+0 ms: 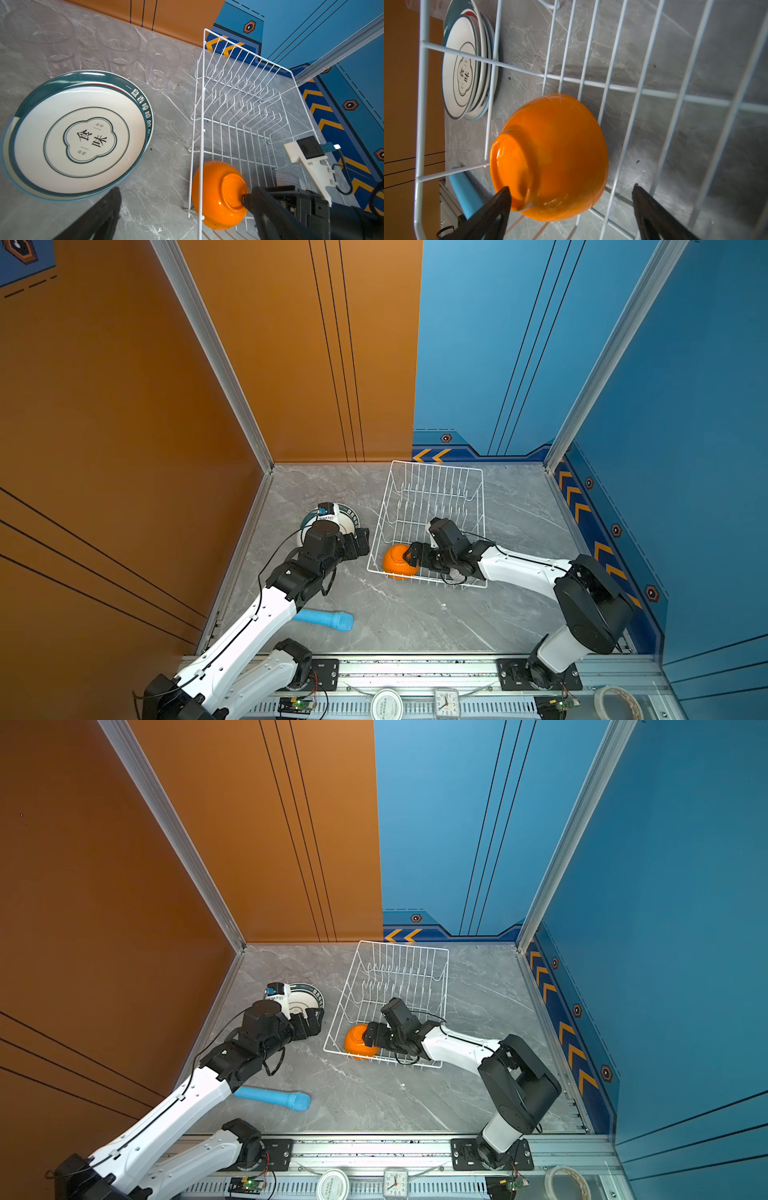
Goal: Unload the mixed dishes from the dish rack
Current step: 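Close the right gripper on the rim of the orange bowl in the rack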
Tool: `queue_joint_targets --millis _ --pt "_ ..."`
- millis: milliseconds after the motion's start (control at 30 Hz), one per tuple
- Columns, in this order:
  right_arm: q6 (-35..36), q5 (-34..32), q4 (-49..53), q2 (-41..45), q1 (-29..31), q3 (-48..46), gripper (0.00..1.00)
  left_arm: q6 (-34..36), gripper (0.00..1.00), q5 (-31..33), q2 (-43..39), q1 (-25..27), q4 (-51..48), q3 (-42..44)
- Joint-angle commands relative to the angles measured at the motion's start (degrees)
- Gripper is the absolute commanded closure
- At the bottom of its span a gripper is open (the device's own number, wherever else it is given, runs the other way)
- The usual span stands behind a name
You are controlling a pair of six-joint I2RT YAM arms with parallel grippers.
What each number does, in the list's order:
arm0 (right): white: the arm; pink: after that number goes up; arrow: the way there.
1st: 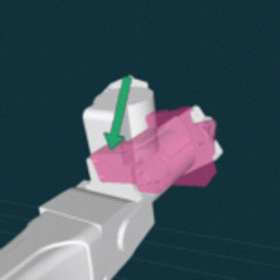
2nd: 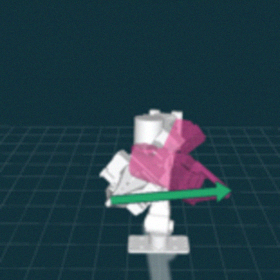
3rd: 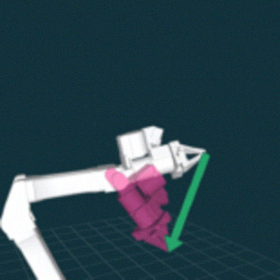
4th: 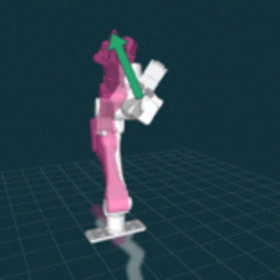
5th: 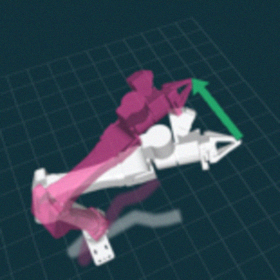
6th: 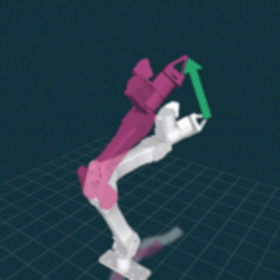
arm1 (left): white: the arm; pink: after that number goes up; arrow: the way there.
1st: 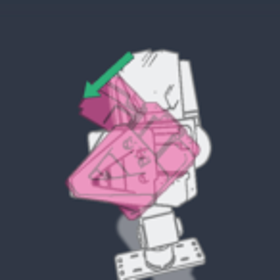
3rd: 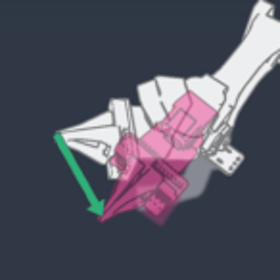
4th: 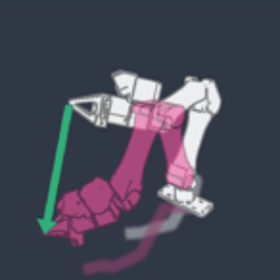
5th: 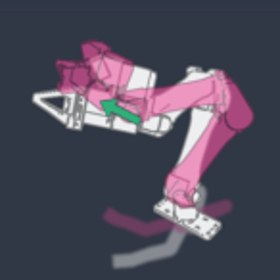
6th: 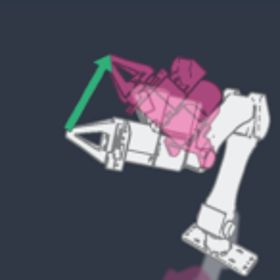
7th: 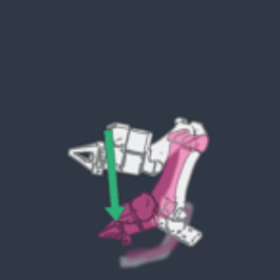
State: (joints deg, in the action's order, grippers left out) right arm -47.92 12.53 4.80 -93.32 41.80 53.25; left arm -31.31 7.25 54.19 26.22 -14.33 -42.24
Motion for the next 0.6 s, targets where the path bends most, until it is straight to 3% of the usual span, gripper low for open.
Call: queue_joint_targets --millis 0,567 --pt "-0.6 2.2 -1.6 -1.3 -0.3 2.2 0.09 1.5 0.02 -0.9 1.2 -0.9 2.0 -2.1" --pt "-1.6 4.4 -2.3 -7.8 -0.8 4.9 0.11 0.2 0.02 -7.4 7.0 -5.5 6.5 -2.4"
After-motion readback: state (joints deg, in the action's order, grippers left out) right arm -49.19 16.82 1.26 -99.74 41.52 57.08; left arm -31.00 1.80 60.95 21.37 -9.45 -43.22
